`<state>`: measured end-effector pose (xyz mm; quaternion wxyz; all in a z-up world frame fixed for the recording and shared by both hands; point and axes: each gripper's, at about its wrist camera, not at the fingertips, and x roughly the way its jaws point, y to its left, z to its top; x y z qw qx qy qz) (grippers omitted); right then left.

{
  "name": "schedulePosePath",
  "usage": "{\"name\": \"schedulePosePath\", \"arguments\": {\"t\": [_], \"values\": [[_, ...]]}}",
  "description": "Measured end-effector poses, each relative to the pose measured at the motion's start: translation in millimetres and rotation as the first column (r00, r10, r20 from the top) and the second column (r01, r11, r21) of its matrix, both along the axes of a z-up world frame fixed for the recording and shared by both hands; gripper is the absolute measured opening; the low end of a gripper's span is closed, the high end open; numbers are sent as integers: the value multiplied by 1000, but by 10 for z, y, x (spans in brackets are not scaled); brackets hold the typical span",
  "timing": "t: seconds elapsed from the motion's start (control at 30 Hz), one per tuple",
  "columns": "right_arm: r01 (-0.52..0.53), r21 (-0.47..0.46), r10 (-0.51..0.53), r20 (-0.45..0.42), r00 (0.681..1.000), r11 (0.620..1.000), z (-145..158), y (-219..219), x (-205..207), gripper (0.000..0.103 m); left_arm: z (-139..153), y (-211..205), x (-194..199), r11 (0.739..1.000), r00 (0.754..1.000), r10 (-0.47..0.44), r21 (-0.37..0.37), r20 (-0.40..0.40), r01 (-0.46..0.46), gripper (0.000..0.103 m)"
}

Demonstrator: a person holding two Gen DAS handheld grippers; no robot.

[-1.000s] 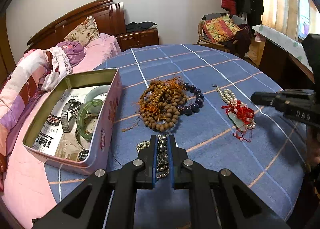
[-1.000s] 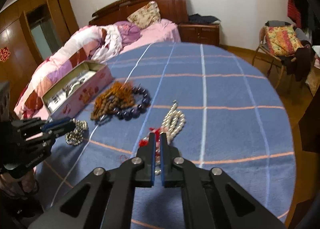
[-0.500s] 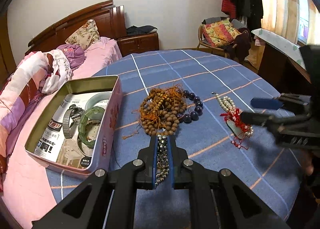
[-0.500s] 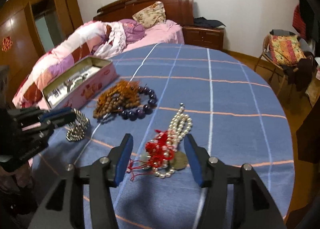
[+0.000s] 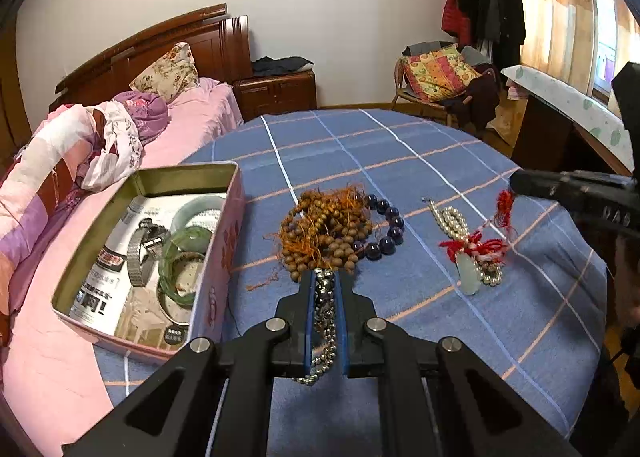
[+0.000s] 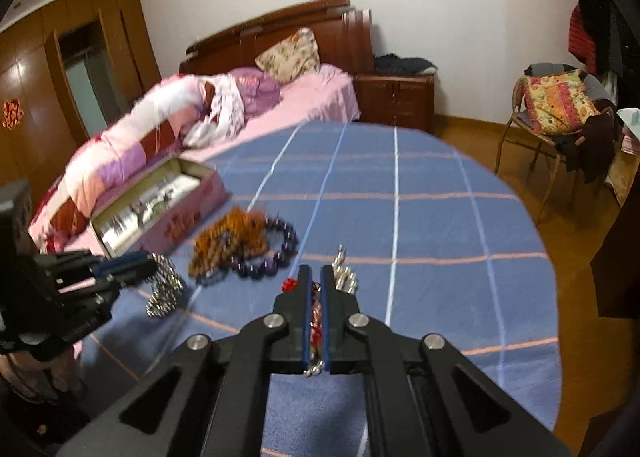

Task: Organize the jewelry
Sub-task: 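Lift the pearl necklace with the right gripper while the left holds the studded strip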

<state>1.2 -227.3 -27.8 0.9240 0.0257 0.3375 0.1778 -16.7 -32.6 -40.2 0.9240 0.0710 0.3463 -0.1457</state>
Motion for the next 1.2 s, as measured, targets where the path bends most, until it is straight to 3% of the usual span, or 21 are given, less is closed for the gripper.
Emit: {"name": "schedulePosePath", "arguments": {"t": [0.2,0.37,0.4,0.5,0.6,0.7,0.77,0.83,0.87,1.2], "values": [[8,15,-9,50,999,1000,222,-13,-4,4,121,72,45,1000,1000,10,-17,25,-10,8],[-2,-31,2,10,1000,1000,119,48,63,9,180,85,69,1000,999,11,-25,39,-10,8],[-10,-44,10,-7,1000,999,63,85,75,13,183,85,63,1000,999,11,-26,41,-10,8],[-36,-66,33,-44,998,997,-63,152,67,51,208,77,71,1000,999,9,-30,49,-8,8],[-49,-117,42,-62,997,992,-200,281,87,51,220,72,82,1000,999,8,-31,50,-7,8],[-76,-146,60,-109,992,986,-331,352,125,47,239,86,89,999,999,10,-32,53,-9,8],[-88,-180,64,-133,989,980,-404,378,122,37,247,96,88,999,998,12,-31,56,-10,8],[-97,-202,68,-149,986,975,-449,380,106,12,248,104,85,999,998,15,-32,56,-13,8],[-94,-204,64,-150,987,974,-453,365,97,9,248,106,86,999,998,15,-34,56,-14,8],[-50,-126,49,-13,999,991,66,220,41,3,465,232,97,998,994,38,-58,106,-32,8]]}}
